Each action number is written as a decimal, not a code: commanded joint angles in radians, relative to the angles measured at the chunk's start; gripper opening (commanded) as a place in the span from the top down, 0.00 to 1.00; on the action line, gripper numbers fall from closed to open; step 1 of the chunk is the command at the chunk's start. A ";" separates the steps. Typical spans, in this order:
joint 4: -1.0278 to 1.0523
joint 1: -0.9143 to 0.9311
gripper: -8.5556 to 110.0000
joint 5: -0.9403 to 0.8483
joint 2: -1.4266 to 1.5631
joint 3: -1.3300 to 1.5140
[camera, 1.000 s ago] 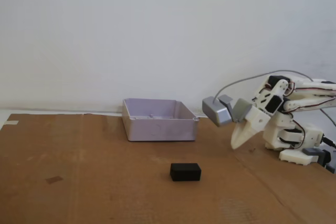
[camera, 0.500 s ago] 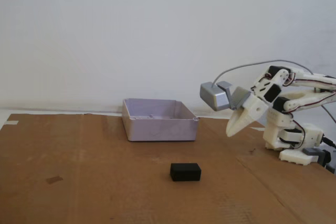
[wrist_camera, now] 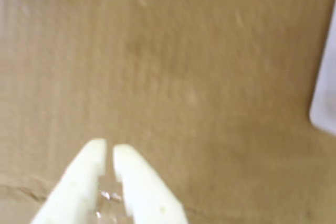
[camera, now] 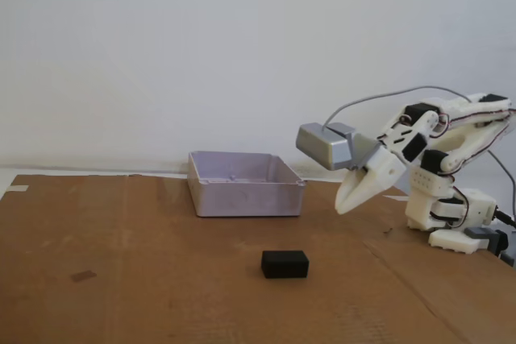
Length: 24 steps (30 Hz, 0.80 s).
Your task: Grasp a block and put it in the box.
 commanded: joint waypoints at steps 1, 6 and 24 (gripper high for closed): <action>-0.118 -0.029 0.93 -0.003 -0.063 -0.149; -0.124 -0.037 0.93 -0.006 -0.129 -0.212; -0.126 -0.098 0.93 0.002 -0.356 -0.393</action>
